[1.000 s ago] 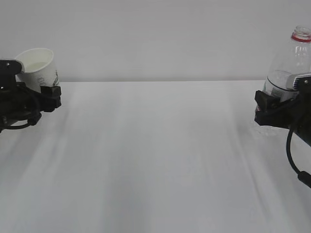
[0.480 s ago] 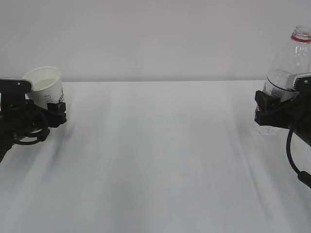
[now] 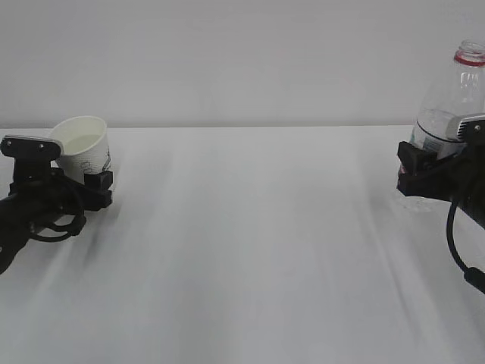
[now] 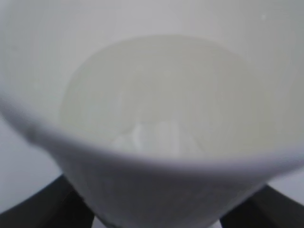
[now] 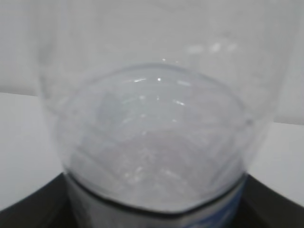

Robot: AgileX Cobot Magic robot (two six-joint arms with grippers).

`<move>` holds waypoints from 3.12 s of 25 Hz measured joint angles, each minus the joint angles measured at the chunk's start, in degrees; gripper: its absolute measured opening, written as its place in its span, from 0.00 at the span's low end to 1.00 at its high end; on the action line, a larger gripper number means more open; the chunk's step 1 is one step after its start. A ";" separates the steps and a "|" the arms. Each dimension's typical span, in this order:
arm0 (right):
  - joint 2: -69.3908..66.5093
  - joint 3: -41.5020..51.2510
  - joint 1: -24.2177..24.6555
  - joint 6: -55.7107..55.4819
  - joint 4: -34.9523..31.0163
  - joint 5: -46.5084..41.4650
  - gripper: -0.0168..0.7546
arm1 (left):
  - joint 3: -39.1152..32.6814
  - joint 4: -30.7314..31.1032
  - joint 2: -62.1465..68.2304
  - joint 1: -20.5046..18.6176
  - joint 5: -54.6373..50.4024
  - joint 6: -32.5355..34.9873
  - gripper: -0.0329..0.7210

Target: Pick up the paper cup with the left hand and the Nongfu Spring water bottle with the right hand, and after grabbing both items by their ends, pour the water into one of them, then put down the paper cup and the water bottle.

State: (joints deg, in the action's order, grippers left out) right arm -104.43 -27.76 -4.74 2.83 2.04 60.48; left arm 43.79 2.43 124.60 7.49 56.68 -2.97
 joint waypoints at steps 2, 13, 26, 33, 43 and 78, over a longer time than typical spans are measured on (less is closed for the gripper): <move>0.00 0.00 0.00 0.00 0.00 0.00 0.64 | 0.00 -0.01 0.36 0.00 1.07 -0.08 0.72; 0.00 0.00 0.00 0.00 0.00 0.00 0.64 | 0.13 -0.01 1.34 0.00 2.84 -0.13 0.72; 0.00 0.00 0.00 0.00 0.00 0.00 0.64 | 0.15 1.32 1.60 0.00 6.68 -4.05 0.95; 0.00 0.00 0.00 0.00 0.00 0.00 0.64 | 0.15 1.55 1.60 0.00 6.59 -4.61 0.95; 0.00 0.00 0.00 0.00 0.00 0.00 0.64 | -3.06 1.76 -1.41 0.00 6.38 -4.75 0.95; 0.00 0.00 0.00 0.00 0.00 0.00 0.64 | -27.27 4.78 -27.14 0.00 8.57 -4.41 0.90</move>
State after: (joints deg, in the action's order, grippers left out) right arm -104.43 -27.76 -4.74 2.83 2.04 60.48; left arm 16.52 7.21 97.45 7.49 65.25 -7.39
